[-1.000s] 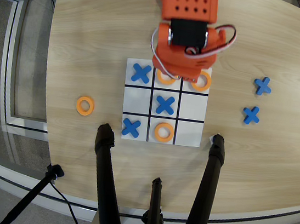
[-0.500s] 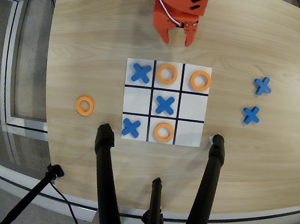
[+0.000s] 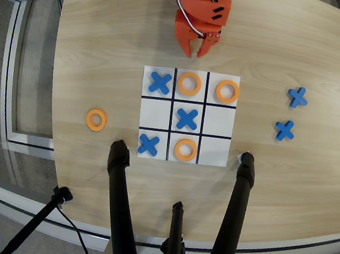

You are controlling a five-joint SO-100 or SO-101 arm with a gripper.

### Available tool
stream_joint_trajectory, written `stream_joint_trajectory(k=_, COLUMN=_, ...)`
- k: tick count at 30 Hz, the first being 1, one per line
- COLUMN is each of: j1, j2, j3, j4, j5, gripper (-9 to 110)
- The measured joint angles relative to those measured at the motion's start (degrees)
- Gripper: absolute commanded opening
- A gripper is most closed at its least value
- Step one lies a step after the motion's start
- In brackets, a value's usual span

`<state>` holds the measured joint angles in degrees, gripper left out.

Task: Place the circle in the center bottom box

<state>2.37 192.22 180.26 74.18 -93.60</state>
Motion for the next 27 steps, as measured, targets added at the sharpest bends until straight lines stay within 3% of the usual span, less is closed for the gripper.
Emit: stream_joint_trajectory(k=27, j1=-5.19, j2=0.00, j3=0.00, j4=2.64, j5=0.18, gripper=0)
